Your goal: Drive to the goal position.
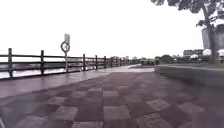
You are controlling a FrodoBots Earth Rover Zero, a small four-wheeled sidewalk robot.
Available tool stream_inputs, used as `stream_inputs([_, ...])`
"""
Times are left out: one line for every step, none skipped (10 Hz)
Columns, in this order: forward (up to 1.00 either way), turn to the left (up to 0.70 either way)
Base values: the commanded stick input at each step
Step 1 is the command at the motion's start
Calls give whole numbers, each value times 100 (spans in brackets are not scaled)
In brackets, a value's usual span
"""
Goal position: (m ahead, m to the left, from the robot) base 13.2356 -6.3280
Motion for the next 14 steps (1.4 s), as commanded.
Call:
stream_inputs([100, 0])
stream_inputs([100, 0])
stream_inputs([100, 0])
stream_inputs([100, 0])
stream_inputs([100, 0])
stream_inputs([100, 0])
stream_inputs([100, 0])
stream_inputs([100, 0])
stream_inputs([100, 0])
stream_inputs([100, 0])
stream_inputs([100, 0])
stream_inputs([100, 0])
stream_inputs([100, 0])
stream_inputs([100, 0])
